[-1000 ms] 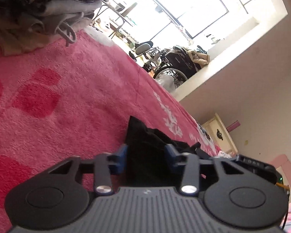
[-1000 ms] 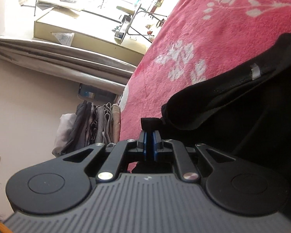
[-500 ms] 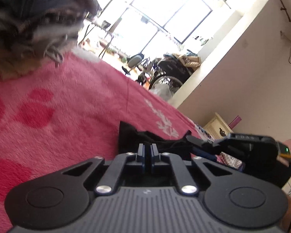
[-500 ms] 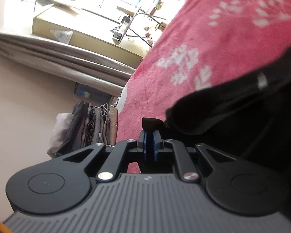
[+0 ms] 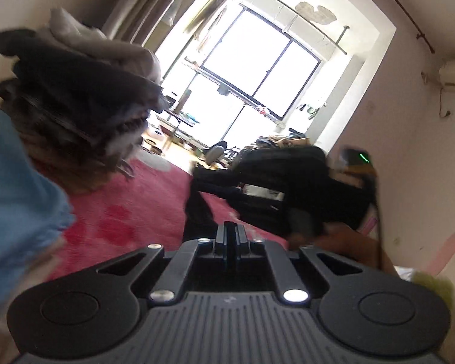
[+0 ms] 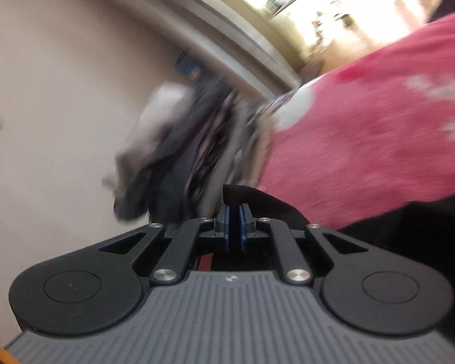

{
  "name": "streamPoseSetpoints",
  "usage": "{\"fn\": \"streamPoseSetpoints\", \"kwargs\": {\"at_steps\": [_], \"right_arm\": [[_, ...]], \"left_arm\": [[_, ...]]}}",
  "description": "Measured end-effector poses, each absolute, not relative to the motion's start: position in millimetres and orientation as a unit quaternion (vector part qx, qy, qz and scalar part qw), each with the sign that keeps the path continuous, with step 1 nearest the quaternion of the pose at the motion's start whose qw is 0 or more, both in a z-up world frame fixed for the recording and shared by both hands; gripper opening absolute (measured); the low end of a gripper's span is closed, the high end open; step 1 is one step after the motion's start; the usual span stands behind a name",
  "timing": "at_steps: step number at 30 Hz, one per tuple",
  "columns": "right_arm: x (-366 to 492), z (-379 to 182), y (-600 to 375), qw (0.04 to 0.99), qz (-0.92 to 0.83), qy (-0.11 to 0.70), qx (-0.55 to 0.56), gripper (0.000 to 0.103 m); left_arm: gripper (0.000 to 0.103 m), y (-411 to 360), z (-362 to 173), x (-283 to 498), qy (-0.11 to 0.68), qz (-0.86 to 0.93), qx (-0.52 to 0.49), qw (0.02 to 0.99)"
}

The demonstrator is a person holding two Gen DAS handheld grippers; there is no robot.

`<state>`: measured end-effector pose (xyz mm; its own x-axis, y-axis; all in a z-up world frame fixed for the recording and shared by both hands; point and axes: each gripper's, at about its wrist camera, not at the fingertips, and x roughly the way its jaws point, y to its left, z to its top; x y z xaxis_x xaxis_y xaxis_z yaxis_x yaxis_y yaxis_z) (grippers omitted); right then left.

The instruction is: Fold clothes

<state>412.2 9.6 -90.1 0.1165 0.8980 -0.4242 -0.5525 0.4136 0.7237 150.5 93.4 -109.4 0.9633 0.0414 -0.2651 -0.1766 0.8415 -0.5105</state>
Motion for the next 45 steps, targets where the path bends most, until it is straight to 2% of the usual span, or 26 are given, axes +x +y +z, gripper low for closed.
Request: {"fn": "streamPoseSetpoints", "kwargs": {"at_steps": [11, 14, 18, 23, 27, 31, 35, 40, 45], "right_arm": [[361.3, -152.8, 119.5, 0.667, 0.553, 0.499, 0.015, 0.007], [367.2, -146.3, 109.4, 0.667, 0.550, 0.501, 0.053, 0.009], [381.0, -109.0, 59.4, 0.699, 0.525, 0.465, 0.137, 0.010], [363.8, -69.1, -23.4, 0.749, 0.452, 0.459, 0.155, 0.010], [325.9, -78.3, -52.1, 0.762, 0.420, 0.487, 0.082, 0.010], [285.7, -107.1, -34.1, 0.754, 0.427, 0.499, 0.000, 0.010], [240.4, -130.2, 1.9, 0.751, 0.457, 0.467, -0.093, 0.010], [241.2, -111.5, -19.0, 0.727, 0.493, 0.478, 0.002, 0.010], [285.3, -85.4, -80.5, 0.759, 0.428, 0.482, 0.096, 0.013]], "left_arm": [[0.006, 107.4, -142.8, 135.0, 0.219, 0.119, -0.286, 0.925], [0.007, 110.3, -143.4, 130.8, 0.231, 0.120, -0.288, 0.922], [0.009, 112.7, -135.7, 125.5, 0.225, 0.102, -0.282, 0.927], [0.023, 114.5, -122.3, 126.0, 0.216, 0.101, -0.274, 0.932], [0.023, 124.2, -113.7, 130.3, 0.216, 0.119, -0.275, 0.929], [0.023, 126.3, -108.6, 129.2, 0.217, 0.135, -0.262, 0.930], [0.024, 127.6, -102.5, 129.2, 0.218, 0.147, -0.256, 0.930], [0.029, 131.0, -102.5, 132.0, 0.220, 0.148, -0.263, 0.927], [0.036, 122.9, -112.7, 154.7, 0.252, 0.110, -0.248, 0.929]]}}
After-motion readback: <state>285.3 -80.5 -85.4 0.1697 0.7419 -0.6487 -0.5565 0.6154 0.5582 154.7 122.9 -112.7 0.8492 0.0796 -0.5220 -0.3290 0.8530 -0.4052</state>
